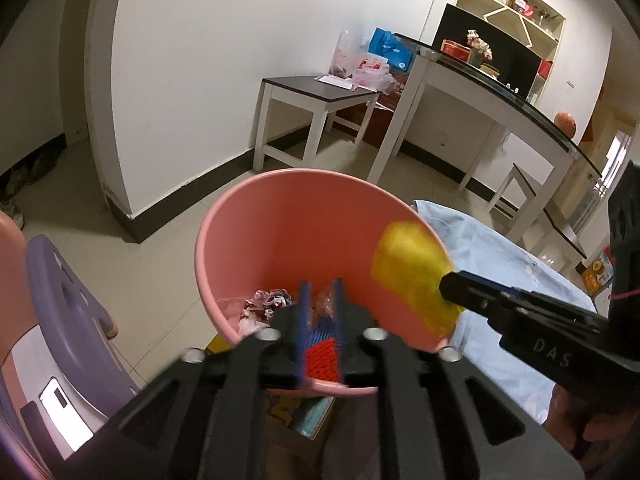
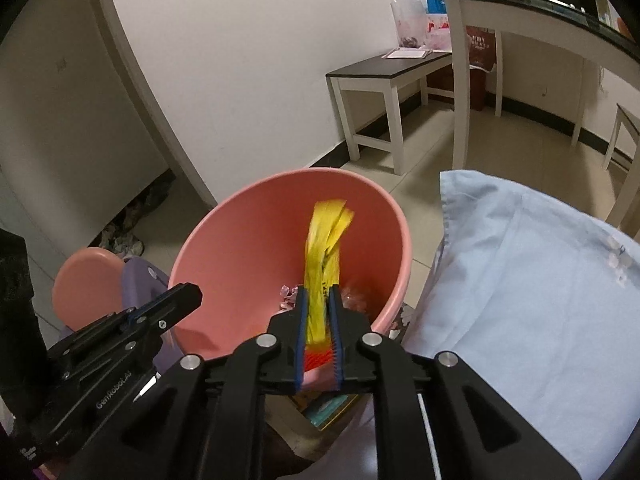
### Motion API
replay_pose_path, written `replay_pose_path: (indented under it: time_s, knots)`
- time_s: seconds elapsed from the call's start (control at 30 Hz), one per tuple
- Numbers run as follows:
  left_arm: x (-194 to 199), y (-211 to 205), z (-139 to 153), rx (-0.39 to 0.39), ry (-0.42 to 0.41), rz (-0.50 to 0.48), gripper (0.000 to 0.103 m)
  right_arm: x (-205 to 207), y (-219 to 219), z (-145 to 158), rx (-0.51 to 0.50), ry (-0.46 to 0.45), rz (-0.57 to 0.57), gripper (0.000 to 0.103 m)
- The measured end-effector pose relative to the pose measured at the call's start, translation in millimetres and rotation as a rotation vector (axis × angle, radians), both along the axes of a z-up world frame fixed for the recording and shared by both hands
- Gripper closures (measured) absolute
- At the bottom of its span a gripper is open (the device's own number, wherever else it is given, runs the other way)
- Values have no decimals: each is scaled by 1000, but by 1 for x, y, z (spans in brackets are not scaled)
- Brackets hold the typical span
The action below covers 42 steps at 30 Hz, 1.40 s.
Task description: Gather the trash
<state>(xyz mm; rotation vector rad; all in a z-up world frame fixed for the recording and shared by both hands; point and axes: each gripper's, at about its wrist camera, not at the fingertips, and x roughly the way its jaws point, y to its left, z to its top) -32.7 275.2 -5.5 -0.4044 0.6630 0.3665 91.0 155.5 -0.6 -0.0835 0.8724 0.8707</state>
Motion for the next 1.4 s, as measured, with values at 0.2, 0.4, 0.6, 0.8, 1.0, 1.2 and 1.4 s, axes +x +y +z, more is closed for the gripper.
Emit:
replay_pose_path:
  time_s: [0.2, 0.4, 0.6, 0.8, 1.0, 1.2, 1.4]
  knots:
    - [3, -1, 0, 5, -4, 11, 67, -3, -7, 4, 13, -5, -1, 84]
    - [4, -5, 0, -17, -13, 0, 60, -15, -24, 11, 29, -43, 3, 67]
    - [4, -24, 6, 17, -13, -14, 60, -30, -43, 21, 29, -98, 10, 60]
    - [0, -44, 13, 32, -8, -20, 60, -42, -65, 32, 53, -111, 4, 51]
    - [-7, -69, 21, 56, -28, -34, 60, -53, -91, 39, 62, -137, -24, 48]
    - [-15, -98, 32, 106, -60, -57, 60, -57, -115, 37, 47, -144, -59, 45]
    - [-18, -118, 33, 127, -62, -66, 60, -59, -138, 33, 46, -141, -95, 45]
